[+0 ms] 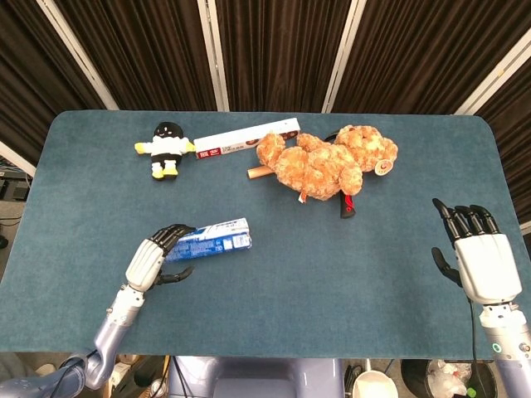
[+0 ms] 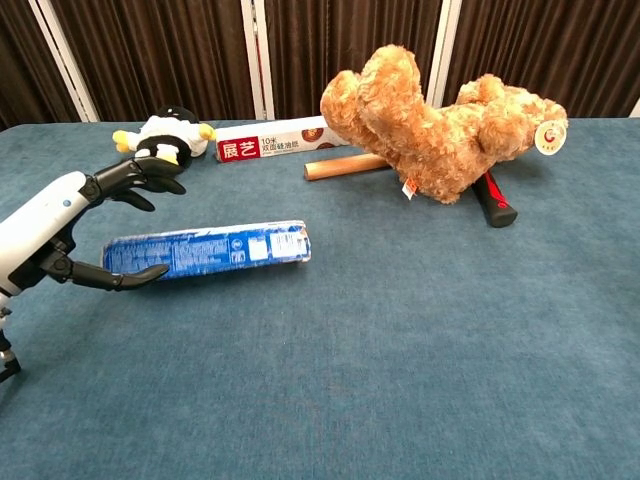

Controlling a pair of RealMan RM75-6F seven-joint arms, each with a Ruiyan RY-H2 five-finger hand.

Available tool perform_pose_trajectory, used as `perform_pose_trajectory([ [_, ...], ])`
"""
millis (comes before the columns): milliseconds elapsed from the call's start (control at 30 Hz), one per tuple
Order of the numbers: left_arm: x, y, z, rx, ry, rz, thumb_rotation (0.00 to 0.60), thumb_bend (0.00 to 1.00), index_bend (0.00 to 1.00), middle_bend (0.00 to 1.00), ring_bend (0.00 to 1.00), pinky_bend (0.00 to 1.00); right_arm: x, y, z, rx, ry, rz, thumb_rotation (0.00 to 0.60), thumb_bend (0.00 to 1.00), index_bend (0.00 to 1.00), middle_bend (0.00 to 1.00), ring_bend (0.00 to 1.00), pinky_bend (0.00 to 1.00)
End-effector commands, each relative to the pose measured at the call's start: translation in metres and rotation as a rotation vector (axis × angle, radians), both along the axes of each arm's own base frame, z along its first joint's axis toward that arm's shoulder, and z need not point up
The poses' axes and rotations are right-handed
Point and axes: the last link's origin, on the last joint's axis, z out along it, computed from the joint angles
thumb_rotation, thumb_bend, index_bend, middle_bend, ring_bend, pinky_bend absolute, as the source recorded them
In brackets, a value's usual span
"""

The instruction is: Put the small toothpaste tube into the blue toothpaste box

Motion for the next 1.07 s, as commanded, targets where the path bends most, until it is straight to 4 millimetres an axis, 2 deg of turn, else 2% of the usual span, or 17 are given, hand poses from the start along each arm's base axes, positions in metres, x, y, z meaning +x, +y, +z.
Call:
perform_pose_trajectory([
  [33,-0.004,-0.004,0.007,-0.007,0.067,0.001,0.600,0.27,0.14,0.18,0.17,0.21,0.000,0.002,-0.001,0.004,0.002,0.003,0.600,0.36,0.10,0.30,0.23,0.19],
  [267,0.001,-0.012,0.033,0.039,0.086,-0.016,0.600,0.27,0.12,0.16,0.13,0.16,0.000,0.004,0.003,-0.010,0.001,0.009,0.600,0.36,0.10,0.30,0.22,0.18],
  [467,-0.005,-0.027,0.082,0.138,0.201,-0.029,0.600,0.27,0.09,0.10,0.05,0.09,-0.006,0.012,0.006,-0.017,-0.001,0.005,0.600,0.36,0.10,0.27,0.19,0.14],
  [567,-0.020,-0.045,0.115,0.212,0.320,0.021,0.600,0.23,0.07,0.07,0.01,0.04,-0.014,0.023,0.004,-0.008,0.001,-0.007,0.600,0.36,0.06,0.22,0.13,0.11],
  [667,-0.035,-0.069,0.143,0.239,0.423,0.113,0.600,0.20,0.02,0.03,0.00,0.01,-0.026,0.038,-0.001,0.034,0.000,-0.061,0.600,0.36,0.00,0.11,0.03,0.05],
  [767,-0.044,-0.088,0.161,0.261,0.468,0.203,0.600,0.17,0.00,0.00,0.00,0.00,-0.036,0.052,-0.006,0.066,-0.003,-0.121,0.600,0.36,0.00,0.04,0.00,0.04],
  [967,-0.060,-0.115,0.181,0.335,0.582,0.279,0.600,0.16,0.00,0.00,0.00,0.00,-0.053,0.067,-0.010,0.095,-0.031,-0.196,0.600,0.36,0.00,0.02,0.00,0.04],
  [1067,-0.066,-0.121,0.188,0.355,0.577,0.317,0.600,0.16,0.00,0.00,0.00,0.00,-0.057,0.070,-0.012,0.099,-0.046,-0.204,0.600,0.36,0.00,0.02,0.00,0.04],
])
